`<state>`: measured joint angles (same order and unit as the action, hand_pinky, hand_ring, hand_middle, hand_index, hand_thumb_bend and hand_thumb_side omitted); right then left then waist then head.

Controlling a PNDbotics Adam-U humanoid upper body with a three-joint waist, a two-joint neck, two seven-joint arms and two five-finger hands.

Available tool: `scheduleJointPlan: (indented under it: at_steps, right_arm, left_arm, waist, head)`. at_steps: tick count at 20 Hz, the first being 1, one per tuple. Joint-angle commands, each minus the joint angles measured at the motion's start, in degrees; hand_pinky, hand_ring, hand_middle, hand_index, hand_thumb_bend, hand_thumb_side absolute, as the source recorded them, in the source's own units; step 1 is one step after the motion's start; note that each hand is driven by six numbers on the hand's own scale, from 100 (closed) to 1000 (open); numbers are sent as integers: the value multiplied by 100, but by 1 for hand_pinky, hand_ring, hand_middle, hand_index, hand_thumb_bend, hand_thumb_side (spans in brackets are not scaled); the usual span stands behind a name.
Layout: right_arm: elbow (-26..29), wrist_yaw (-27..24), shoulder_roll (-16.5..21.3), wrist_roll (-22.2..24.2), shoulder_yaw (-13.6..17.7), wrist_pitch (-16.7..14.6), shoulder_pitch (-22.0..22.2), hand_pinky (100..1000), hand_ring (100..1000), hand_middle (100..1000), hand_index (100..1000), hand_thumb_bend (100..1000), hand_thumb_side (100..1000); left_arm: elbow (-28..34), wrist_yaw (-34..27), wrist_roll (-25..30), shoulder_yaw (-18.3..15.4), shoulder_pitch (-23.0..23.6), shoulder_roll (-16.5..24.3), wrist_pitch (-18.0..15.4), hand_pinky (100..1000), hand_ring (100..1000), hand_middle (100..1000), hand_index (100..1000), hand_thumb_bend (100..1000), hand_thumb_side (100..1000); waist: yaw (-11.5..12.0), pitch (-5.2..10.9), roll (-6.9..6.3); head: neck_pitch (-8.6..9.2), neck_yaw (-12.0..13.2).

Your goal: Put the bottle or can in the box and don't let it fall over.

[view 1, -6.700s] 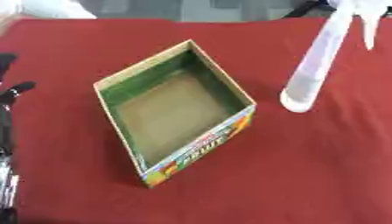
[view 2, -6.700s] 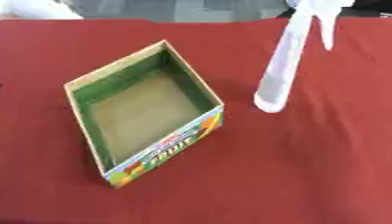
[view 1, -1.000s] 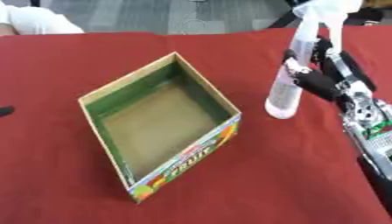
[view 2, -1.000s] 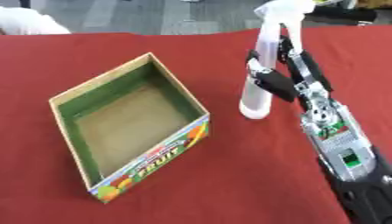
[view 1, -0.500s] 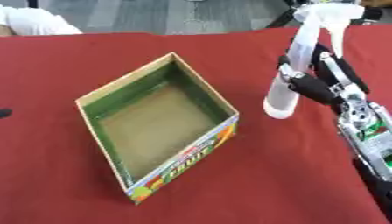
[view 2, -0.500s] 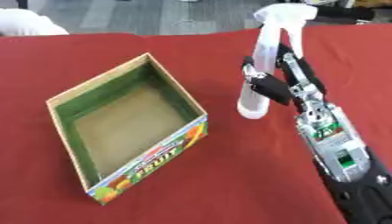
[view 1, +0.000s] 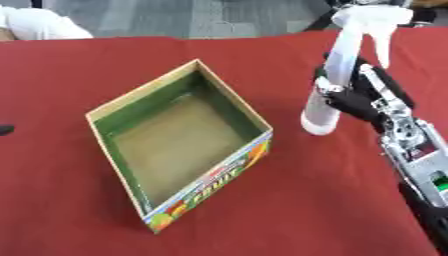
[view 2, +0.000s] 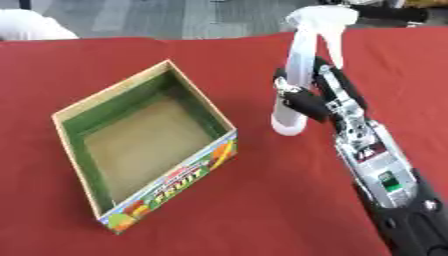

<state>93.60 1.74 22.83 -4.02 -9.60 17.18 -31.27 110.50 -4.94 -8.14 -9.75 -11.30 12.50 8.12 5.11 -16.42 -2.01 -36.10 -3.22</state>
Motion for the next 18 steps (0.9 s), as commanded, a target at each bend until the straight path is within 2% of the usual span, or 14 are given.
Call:
scheduleJointPlan:
  at_steps: [1, 5, 10, 13, 18]
  right_arm:
    - [-74, -146, 0, -18, -16, -71, -26, 989, 807, 727, 850, 100, 427]
    - [-277, -247, -70, -55, -50, -209, 20, 1000, 804, 701, 827, 100, 423]
    - [-497, -212, -125, -115, -70, -314, 45, 1000, 894, 684, 815, 100, 396]
    - [-654, -244, -171, -120, -79, -332, 70, 1000, 908, 657, 789, 100, 388]
    - [-924, -337, -211, -200, -87, -388, 68, 1000, 912, 602, 724, 100, 317]
  left_arm:
    - [63, -6, 19, -25, -48, 32, -7, 723, 1000, 975, 744, 204, 882]
    - [61, -5, 25, -27, -48, 22, -6, 723, 1000, 975, 744, 204, 883]
    - [61, -12, 34, -28, -51, 11, -5, 723, 1000, 974, 745, 204, 883]
    - [59, -15, 36, -31, -51, 4, -3, 723, 1000, 973, 744, 204, 883]
    - [56, -17, 41, -34, -50, -4, -1, 723, 1000, 973, 744, 204, 883]
  waist:
    - [18, 59, -5]
    - [28, 45, -12]
    - [32, 34, -18]
    - [34, 29, -20]
    - [42, 23, -27]
  head:
    - [79, -9]
    - [90, -15]
    - [100, -26]
    - [101, -31]
    - [98, -38]
